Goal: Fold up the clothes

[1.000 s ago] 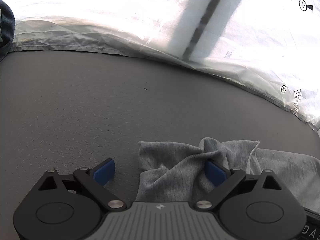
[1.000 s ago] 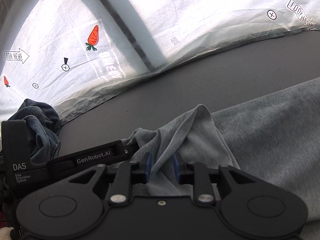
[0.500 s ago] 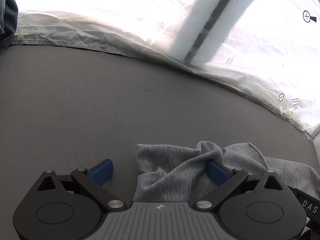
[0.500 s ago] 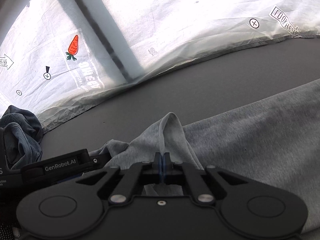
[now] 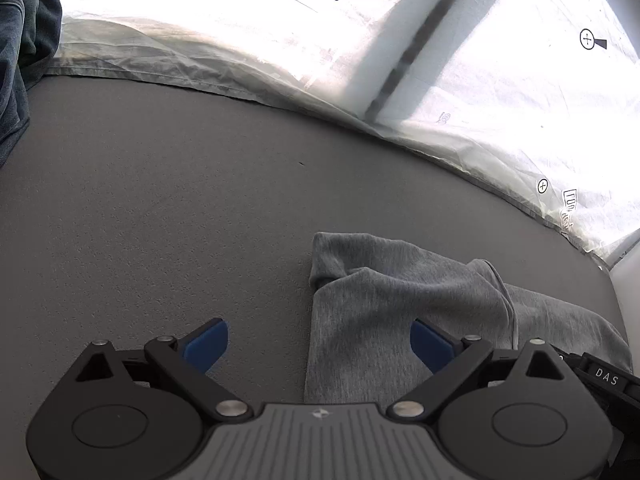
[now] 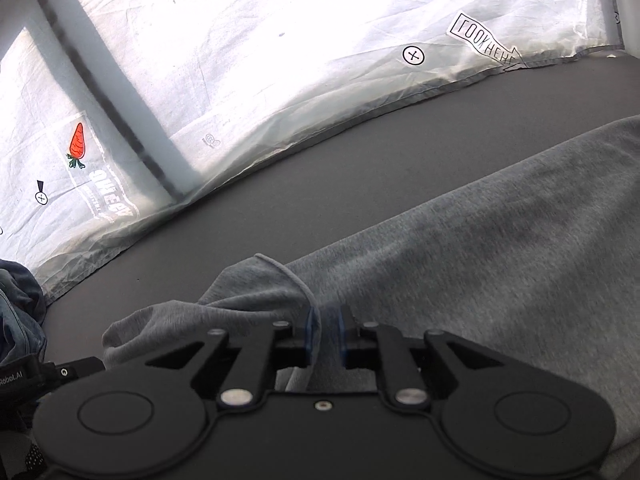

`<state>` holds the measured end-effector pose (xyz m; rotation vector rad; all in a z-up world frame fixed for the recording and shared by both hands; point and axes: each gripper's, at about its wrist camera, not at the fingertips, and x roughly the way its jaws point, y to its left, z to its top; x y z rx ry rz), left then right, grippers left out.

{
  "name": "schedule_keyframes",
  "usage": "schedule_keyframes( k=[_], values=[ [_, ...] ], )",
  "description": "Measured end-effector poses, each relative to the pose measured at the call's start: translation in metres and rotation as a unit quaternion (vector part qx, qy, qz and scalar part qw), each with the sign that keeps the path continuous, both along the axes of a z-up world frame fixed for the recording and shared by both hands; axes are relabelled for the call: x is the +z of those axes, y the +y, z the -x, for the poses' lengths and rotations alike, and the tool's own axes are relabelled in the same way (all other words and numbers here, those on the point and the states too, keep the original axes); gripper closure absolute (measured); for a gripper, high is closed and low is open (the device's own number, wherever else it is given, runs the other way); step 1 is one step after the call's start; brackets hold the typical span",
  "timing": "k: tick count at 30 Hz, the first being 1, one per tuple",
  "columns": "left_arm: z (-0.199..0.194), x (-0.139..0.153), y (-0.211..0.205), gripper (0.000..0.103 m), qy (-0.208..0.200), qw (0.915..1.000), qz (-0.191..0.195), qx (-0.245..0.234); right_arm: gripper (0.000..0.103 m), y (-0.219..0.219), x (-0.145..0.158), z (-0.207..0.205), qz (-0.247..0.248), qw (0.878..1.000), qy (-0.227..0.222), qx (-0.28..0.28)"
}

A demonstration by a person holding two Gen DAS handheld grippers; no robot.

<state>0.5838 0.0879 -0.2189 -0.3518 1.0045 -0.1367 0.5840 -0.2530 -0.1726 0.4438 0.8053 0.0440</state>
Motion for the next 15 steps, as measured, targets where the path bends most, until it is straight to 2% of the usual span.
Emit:
schedule_keyframes(
  k=[2, 4, 7, 9, 14, 15],
  values=[
    [0.014, -0.001, -0.002, 0.016, 0.013, 0.9998, 0.001, -0.015, 0.085, -0.003, 0.002, 0.019, -0.015, 1.0, -0.002, 0.011],
    [0.026, -0.005, -0.004, 0.03, 0.035, 0.999, 0.015, -0.025, 0.085, -0.004, 0.003, 0.037, -0.024, 0.999, 0.002, 0.025],
    [0.049, -0.011, -0.007, 0.035, 0.067, 0.9962, 0.044, -0.034, 0.08, 0.0, 0.005, 0.064, -0.03, 0.998, 0.011, 0.052],
    [0.061, -0.011, -0.011, 0.035, 0.066, 0.9961, 0.043, -0.041, 0.064, 0.005, 0.006, 0.081, -0.027, 0.997, 0.013, 0.065],
    [0.073, -0.012, -0.021, 0.038, 0.067, 0.9959, 0.036, -0.049, 0.054, 0.013, 0.0, 0.095, -0.021, 0.997, 0.023, 0.07],
    [0.073, -0.012, -0.022, 0.044, 0.066, 0.9963, 0.032, -0.046, 0.053, 0.017, -0.003, 0.096, -0.004, 0.997, 0.028, 0.072]
  ],
)
